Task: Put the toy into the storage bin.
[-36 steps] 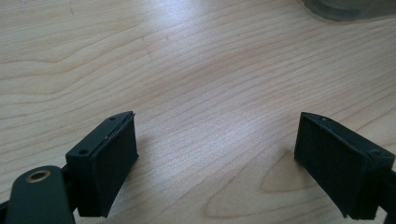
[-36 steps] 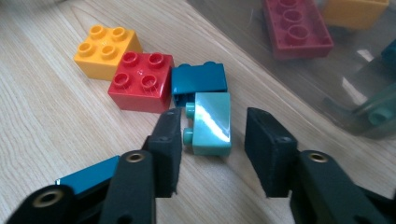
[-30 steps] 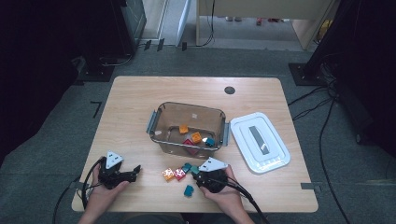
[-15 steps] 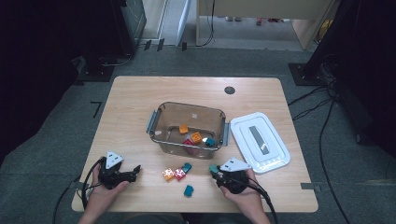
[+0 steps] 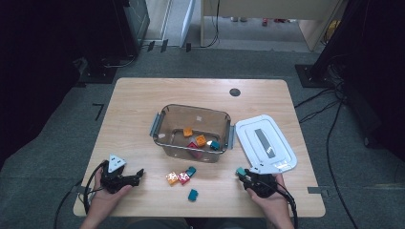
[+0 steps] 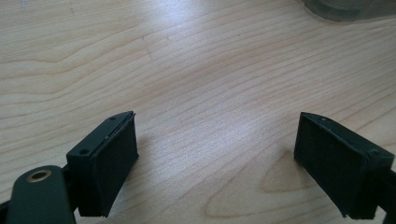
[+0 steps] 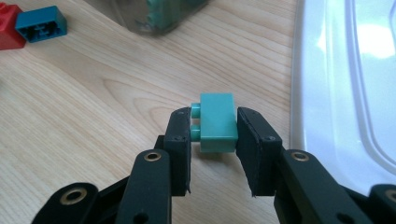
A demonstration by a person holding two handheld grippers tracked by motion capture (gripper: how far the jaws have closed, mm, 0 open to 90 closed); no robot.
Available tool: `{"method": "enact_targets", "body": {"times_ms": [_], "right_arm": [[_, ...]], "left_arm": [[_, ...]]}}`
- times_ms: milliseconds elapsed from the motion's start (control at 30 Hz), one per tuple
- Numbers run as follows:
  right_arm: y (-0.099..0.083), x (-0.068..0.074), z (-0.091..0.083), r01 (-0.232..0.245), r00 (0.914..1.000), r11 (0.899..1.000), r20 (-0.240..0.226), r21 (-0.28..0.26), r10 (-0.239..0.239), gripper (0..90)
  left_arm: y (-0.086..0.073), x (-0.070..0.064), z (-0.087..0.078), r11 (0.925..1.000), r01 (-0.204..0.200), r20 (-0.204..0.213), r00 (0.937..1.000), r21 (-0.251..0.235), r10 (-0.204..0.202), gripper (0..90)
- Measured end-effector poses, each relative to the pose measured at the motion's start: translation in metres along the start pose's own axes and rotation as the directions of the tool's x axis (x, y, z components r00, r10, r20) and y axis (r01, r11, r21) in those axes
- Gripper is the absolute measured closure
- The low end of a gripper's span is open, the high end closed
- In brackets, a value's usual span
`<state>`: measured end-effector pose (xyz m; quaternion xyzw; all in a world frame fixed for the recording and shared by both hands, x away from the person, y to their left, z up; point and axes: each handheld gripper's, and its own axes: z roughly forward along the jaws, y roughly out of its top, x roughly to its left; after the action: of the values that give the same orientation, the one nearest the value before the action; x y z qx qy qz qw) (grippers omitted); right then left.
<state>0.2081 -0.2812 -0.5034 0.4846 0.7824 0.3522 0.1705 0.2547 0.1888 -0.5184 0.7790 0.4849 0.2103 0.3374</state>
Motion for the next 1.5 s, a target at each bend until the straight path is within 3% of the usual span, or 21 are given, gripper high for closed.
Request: {"method": "enact_targets", "body": {"times_ms": [400,567,833,1233,1500], "right_arm": [[-0.003,-0.001,0.008,0.018,0.9998,0.999,0.01,0.034,-0.018,59.8],[-0.003,-0.001,0.009,0.028,0.9994,0.999,0.02,0.031,-0.028,67.1],[0.002,-0.002,0.003,0.016,0.9999,1.0,0.002,0.021,-0.017,67.6],[0.035,-0.01,-0.019,-0.028,0.9988,1.0,-0.041,-0.003,0.028,67.6],[0.072,-0.016,-0.045,-0.014,0.9992,0.998,-0.038,-0.063,0.011,67.6]], "left_arm": [[0.0,0.0,0.0,1.0,0.0,0.0,1.0,0.0,0.0,13.1],[0.0,0.0,0.0,1.0,-0.001,-0.001,1.0,0.0,0.001,13.1],[0.0,0.0,0.0,1.0,-0.001,-0.001,1.0,0.0,0.001,13.1],[0.0,0.0,0.0,1.0,-0.001,-0.001,1.0,0.0,0.001,13.1],[0.0,0.0,0.0,1.0,0.001,-0.001,1.0,-0.001,-0.001,13.1]]}}
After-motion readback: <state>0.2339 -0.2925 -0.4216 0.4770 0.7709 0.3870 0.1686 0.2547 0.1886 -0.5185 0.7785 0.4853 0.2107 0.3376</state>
